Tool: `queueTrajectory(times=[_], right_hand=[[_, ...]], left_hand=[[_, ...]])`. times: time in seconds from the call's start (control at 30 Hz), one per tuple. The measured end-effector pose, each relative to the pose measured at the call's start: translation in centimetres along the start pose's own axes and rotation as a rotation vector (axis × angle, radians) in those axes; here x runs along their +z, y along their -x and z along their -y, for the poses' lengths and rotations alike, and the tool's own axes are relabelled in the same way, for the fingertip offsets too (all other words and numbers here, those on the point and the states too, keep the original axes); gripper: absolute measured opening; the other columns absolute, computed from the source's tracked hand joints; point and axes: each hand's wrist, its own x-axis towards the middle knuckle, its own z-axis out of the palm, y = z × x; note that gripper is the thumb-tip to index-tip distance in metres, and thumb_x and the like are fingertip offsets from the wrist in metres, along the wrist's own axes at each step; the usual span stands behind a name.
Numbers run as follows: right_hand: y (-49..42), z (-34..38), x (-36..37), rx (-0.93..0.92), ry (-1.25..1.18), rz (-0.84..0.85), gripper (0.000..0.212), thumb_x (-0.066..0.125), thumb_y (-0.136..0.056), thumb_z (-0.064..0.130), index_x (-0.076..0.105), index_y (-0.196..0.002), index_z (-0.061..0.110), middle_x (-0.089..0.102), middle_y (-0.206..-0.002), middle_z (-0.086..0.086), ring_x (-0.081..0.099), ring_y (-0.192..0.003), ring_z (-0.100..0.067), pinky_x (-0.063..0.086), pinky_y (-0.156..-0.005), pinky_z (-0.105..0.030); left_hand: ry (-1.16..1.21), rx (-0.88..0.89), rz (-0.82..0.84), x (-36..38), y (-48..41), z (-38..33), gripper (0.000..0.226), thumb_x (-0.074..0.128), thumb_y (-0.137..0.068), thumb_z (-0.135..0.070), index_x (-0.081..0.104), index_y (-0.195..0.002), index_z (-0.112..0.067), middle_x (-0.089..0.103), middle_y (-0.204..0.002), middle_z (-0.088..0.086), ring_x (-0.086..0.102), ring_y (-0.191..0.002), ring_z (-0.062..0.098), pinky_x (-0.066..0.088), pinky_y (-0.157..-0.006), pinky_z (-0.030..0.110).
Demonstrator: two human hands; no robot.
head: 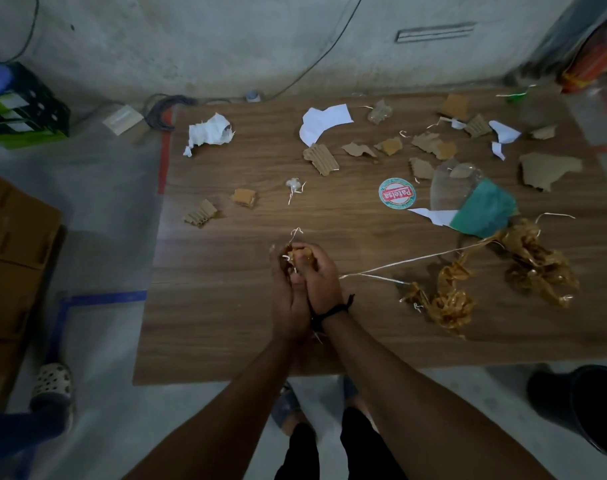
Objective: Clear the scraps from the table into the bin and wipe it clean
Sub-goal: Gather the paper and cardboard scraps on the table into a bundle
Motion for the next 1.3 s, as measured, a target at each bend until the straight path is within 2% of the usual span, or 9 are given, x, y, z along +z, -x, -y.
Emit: queueTrajectory(times=[0.23, 0.3, 0.4, 0.53, 0.6, 0.7, 0.9, 1.13, 1.3], right_hand=[[0.3, 2.9, -2.8, 0.326, -0.415, 0.182, 0.057, 0.034, -0.099, 0.041, 0.047, -0.133, -0.003, 0.057, -0.126, -0.021, 0.057, -0.113, -0.026, 0.042, -0.104, -0.037], [0.2, 4.1, -5.0, 0.297, -0.219, 0.224, 0.073, 0.036, -0.089, 0.058, 0.047, -0.136, 0.003, 0.05, -0.138, -0.017, 0.048, -0.128, -0.025, 0.033, -0.113, -0.039], [0.1, 5.3, -9.9, 0.033, 0.309, 0.262, 0.058, 0.03, -0.093, 0.052, 0.05, -0.136, 0.017, 0.05, -0.141, -0.005, 0.043, -0.133, -0.014, 0.029, -0.115, -0.033], [1.1, 4.2, -18.3, -0.32, 0.742, -0.035, 0.05, 0.035, -0.093, 0.045, 0.061, -0.126, 0.018, 0.059, -0.132, -0.005, 0.051, -0.126, -0.021, 0.037, -0.108, -0.041], [1.8, 2.4, -21.5, -0.302, 0.969, -0.096, 0.055, 0.032, -0.09, 0.052, 0.061, -0.125, 0.021, 0.058, -0.134, -0.006, 0.048, -0.129, -0.026, 0.036, -0.107, -0.045], [2.1, -0.3, -23.0, -0.104, 1.079, -0.108, 0.068, 0.025, -0.083, 0.064, 0.059, -0.127, 0.026, 0.05, -0.142, -0.004, 0.037, -0.138, -0.025, 0.027, -0.112, -0.048], [1.7, -0.1, -19.4, -0.073, 0.675, -0.248, 0.054, 0.042, -0.089, 0.051, 0.06, -0.127, 0.017, 0.053, -0.139, -0.003, 0.041, -0.133, -0.02, 0.027, -0.111, -0.028], [1.4, 1.4, -15.6, -0.08, 0.164, -0.353, 0.046, 0.045, -0.09, 0.05, 0.057, -0.126, 0.024, 0.065, -0.115, 0.008, 0.058, -0.107, 0.0, 0.043, -0.088, -0.01], [0.3, 2.1, -16.4, -0.179, 0.305, -0.426, 0.047, 0.054, -0.082, 0.048, 0.064, -0.113, 0.015, 0.066, -0.103, 0.008, 0.061, -0.097, -0.007, 0.044, -0.083, -0.009]], left_hand=[[-0.129, 0.068, 0.072, 0.5, -1.2, 0.1, 0.051, 0.058, -0.077, -0.051, 0.047, -0.124, -0.033, 0.061, -0.108, -0.016, 0.06, -0.096, -0.006, 0.044, -0.079, 0.009], [-0.23, 0.086, 0.098, 1.1, -1.4, -0.4, 0.041, 0.063, -0.075, -0.045, 0.054, -0.111, -0.028, 0.062, -0.091, -0.017, 0.06, -0.083, -0.002, 0.044, -0.068, 0.014], [-0.26, 0.102, 0.16, 2.2, -1.8, -0.8, 0.033, 0.067, -0.081, -0.022, 0.058, -0.113, -0.021, 0.062, -0.086, -0.023, 0.06, -0.079, -0.007, 0.044, -0.069, 0.011], [-0.532, 0.19, 0.205, 1.5, -2.5, -0.4, 0.035, 0.065, -0.081, -0.047, 0.058, -0.109, -0.028, 0.066, -0.094, -0.015, 0.058, -0.096, 0.015, 0.045, -0.091, 0.037], [-0.748, 0.292, 0.183, 1.2, -3.0, 0.5, 0.041, 0.058, -0.078, -0.057, 0.057, -0.109, -0.031, 0.066, -0.102, -0.009, 0.053, -0.106, 0.021, 0.032, -0.104, 0.051], [-0.604, 0.244, 0.243, 2.4, -2.5, 1.0, 0.038, 0.059, -0.08, -0.054, 0.057, -0.11, -0.031, 0.065, -0.103, -0.007, 0.058, -0.103, 0.019, 0.037, -0.101, 0.044], [-0.217, 0.075, 0.295, 8.6, 0.0, -0.6, 0.038, 0.059, -0.089, -0.035, 0.054, -0.122, -0.017, 0.066, -0.11, -0.001, 0.063, -0.102, 0.016, 0.047, -0.09, 0.027], [0.346, -0.395, 0.393, 15.3, 1.3, -2.4, 0.093, 0.047, -0.054, -0.093, 0.056, -0.122, -0.029, 0.061, -0.125, -0.006, 0.055, -0.119, 0.008, 0.043, -0.104, 0.032], [0.113, -0.239, 0.184, 16.2, -0.3, -2.5, 0.05, 0.037, -0.08, -0.076, 0.057, -0.111, -0.042, 0.057, -0.127, 0.001, 0.055, -0.114, 0.011, 0.042, -0.104, 0.04]])
